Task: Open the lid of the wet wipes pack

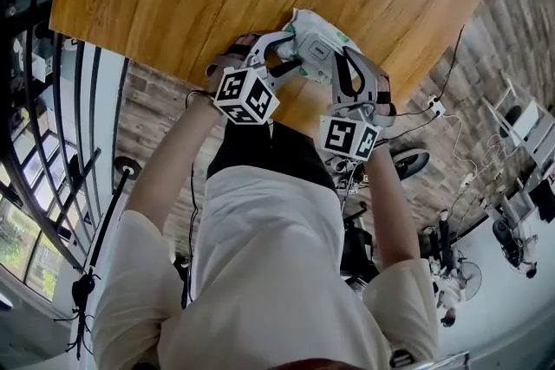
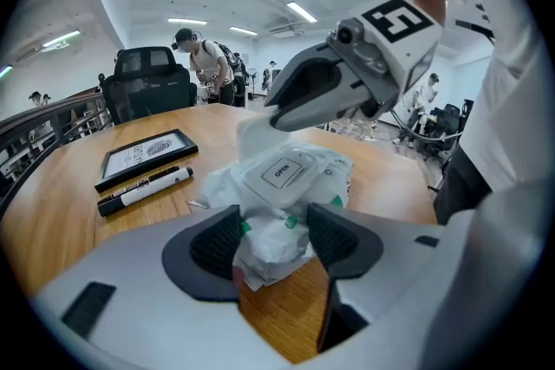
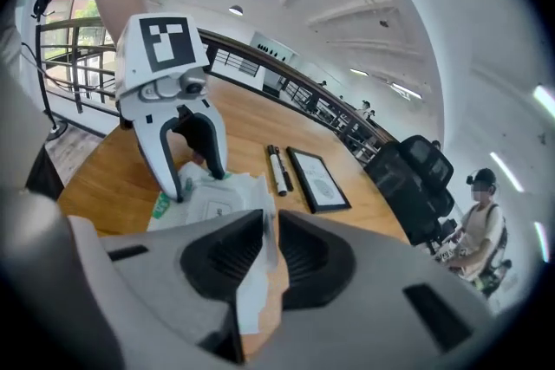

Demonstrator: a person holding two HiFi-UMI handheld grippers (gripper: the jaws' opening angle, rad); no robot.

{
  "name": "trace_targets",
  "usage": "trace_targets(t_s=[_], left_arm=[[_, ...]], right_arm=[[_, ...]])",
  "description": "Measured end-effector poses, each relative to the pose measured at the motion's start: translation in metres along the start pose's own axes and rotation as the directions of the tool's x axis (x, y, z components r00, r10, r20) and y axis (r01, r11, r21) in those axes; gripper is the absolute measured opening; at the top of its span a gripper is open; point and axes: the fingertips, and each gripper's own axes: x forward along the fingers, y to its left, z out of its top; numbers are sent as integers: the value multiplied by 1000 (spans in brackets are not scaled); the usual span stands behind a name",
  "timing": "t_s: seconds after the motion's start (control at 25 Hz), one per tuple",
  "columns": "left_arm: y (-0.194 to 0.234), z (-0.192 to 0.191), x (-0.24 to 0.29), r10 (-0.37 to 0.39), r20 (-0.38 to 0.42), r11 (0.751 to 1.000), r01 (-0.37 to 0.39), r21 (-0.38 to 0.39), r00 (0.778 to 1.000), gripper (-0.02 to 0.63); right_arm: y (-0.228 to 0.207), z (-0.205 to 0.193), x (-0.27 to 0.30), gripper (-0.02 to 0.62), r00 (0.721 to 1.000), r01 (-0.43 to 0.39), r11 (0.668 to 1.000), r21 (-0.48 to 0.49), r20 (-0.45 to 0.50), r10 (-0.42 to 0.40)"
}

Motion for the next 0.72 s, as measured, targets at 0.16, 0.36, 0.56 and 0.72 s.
trace_targets(t_s=[0.16,0.36,0.56,0.72], left_arm=[[-1,3,-3,0,13,1000,0,-4,1000,232],[-3,5,-6,4,22,1000,-4,-6,1000,230],[-2,5,-5,2,32,1000,-1,-14,999,231],[-2,4,-5,-5,44,1000,6,-23,999,232]], right_arm=[[-19,-12,6,71,1000,14,1000,17,-20,-13],[-31,-22,16,87,1000,25,994,107,-21,-23],[-25,-34,30,87,999,-7,994,110,-35,11],[-18,-41,36,86,998,-37,994,106,-40,41]])
